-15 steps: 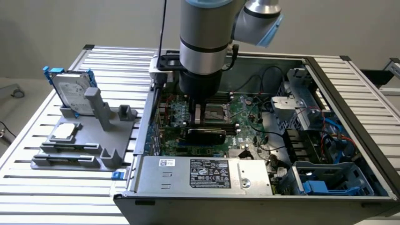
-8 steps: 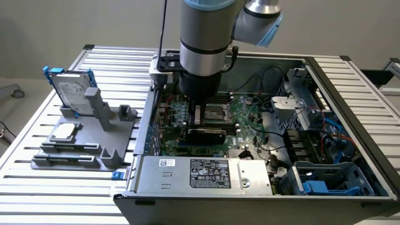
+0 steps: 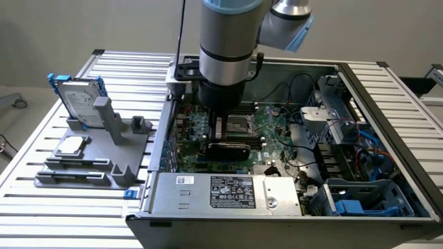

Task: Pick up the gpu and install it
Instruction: 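Press down on the gpu until it lock into place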

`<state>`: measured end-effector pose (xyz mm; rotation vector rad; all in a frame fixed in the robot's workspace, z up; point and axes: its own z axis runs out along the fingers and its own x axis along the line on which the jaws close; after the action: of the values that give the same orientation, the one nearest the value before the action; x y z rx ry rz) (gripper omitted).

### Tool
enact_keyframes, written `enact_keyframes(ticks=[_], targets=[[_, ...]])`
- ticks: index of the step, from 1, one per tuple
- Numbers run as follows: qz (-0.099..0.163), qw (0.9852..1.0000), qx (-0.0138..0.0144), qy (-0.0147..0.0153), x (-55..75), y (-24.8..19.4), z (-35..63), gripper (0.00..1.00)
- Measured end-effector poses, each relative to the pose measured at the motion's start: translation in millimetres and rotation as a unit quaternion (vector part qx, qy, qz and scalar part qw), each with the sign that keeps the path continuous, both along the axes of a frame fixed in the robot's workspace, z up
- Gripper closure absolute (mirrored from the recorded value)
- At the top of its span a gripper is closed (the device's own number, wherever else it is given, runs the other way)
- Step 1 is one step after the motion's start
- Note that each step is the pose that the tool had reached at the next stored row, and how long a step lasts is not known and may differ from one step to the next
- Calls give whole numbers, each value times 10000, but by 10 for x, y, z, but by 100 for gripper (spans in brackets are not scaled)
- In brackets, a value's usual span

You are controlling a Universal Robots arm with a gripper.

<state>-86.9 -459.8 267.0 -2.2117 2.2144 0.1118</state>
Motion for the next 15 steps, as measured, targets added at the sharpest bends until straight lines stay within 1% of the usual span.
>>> enact_keyframes(ticks=[5,10,12,14,15], targets=[[0,10000,-1,30,0,0,-10,89],[0,10000,-3,67,0,-1,-17,89],[-1,10000,8,79,0,1,1,89],[0,9999,-1,103,-1,0,45,89],[0,9999,0,112,-2,0,63,89]])
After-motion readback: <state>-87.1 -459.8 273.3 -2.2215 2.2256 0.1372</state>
